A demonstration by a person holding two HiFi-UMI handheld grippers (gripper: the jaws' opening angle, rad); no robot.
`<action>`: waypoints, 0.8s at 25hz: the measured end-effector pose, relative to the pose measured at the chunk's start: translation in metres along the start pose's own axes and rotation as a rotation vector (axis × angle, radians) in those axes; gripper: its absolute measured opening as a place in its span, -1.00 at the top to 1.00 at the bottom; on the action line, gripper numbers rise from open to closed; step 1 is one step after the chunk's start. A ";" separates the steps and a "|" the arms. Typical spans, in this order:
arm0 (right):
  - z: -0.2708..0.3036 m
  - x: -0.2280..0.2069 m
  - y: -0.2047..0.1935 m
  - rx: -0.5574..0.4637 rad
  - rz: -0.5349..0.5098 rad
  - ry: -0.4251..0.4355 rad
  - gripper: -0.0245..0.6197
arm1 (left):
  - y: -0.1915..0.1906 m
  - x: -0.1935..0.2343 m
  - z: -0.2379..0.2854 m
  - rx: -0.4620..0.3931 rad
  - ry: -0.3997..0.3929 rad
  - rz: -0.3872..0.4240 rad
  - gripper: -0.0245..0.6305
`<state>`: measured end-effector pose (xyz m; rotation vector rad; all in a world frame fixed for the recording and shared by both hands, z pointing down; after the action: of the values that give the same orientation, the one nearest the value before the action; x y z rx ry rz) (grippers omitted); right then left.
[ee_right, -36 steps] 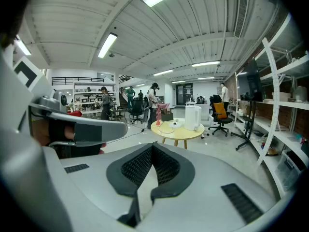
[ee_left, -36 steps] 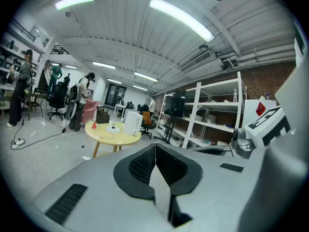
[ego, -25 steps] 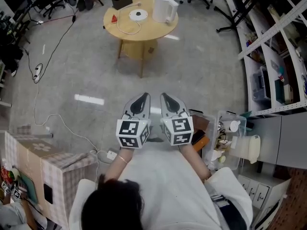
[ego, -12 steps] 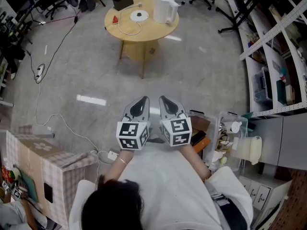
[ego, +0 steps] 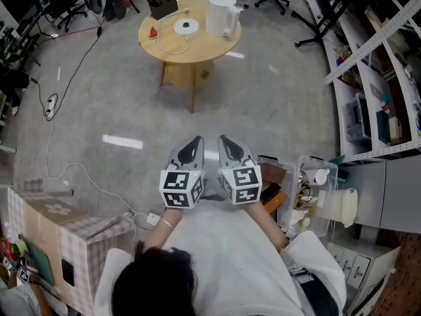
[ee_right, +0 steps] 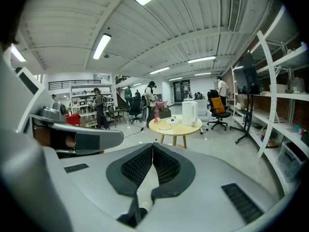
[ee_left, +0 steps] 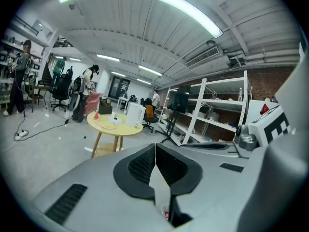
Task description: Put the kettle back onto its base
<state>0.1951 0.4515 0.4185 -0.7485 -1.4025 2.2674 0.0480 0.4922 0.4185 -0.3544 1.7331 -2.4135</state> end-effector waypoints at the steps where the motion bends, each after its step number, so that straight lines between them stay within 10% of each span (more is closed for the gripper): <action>1: 0.002 0.000 0.000 0.000 0.002 -0.001 0.84 | 0.000 0.002 0.001 -0.001 -0.001 0.002 0.85; 20: 0.054 0.000 0.013 0.025 -0.009 0.005 0.84 | 0.005 0.043 0.044 -0.007 -0.028 -0.034 0.85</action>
<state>0.1617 0.4076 0.4266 -0.7378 -1.3695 2.2705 0.0188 0.4399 0.4320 -0.4195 1.7380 -2.4148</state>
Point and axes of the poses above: the fingertips, and each gripper's own axes: z forward along the fingers, x to its left, y out of its top, the point moved 10 cm from there along -z, backward along the fingers, and after that the axes turned 12 degrees about z, right-handed, at the moved point
